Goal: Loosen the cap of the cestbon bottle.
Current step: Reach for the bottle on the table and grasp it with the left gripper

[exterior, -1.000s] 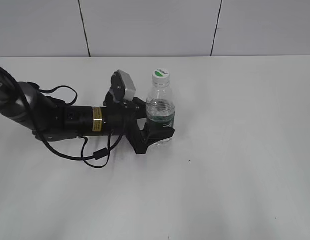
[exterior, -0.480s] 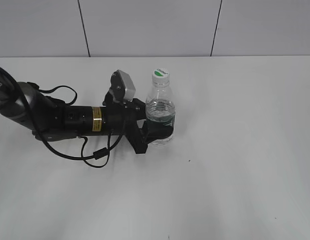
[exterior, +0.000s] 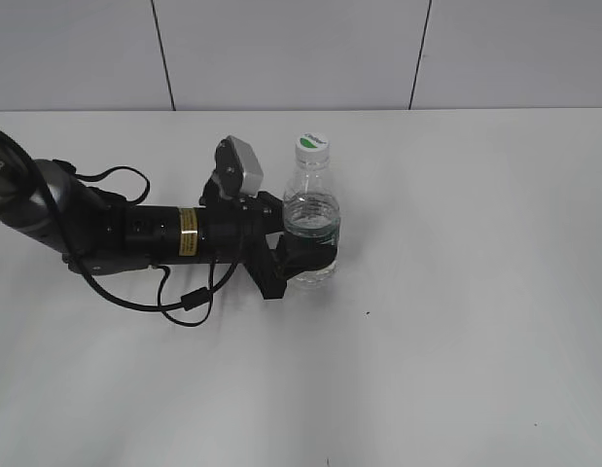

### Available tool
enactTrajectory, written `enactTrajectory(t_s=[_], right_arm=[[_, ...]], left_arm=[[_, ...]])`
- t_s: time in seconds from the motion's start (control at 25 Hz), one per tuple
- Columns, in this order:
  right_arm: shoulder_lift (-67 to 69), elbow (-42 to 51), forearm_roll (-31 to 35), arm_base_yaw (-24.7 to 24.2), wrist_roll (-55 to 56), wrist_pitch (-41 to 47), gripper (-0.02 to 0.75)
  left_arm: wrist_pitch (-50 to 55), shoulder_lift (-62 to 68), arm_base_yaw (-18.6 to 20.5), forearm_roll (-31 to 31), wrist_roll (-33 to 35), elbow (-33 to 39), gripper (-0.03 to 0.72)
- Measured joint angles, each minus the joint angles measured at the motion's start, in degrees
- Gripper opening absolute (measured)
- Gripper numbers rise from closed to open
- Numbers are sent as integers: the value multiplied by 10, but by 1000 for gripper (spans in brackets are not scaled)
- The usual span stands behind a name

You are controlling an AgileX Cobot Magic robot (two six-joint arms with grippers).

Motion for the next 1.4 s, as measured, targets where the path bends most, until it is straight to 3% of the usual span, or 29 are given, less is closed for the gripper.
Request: enactTrajectory(t_s=[0.2, 0.52, 1.12, 1.24, 1.4], right_arm=[[158, -84, 0, 0, 0, 21, 541], [332, -218, 10, 0, -2, 73, 408], [574, -436, 92, 6, -34, 88, 398], [602, -473, 94, 36, -36, 88, 398], [643, -515, 73, 116, -39, 88, 398]], left_arm=[[-1, 0, 0, 0, 0, 0, 417], [-3, 0, 0, 8, 0, 0, 416], [-5, 0, 0, 12, 0, 0, 415], [-5, 0, 0, 12, 0, 0, 415], [-5, 0, 0, 19, 0, 0, 415]])
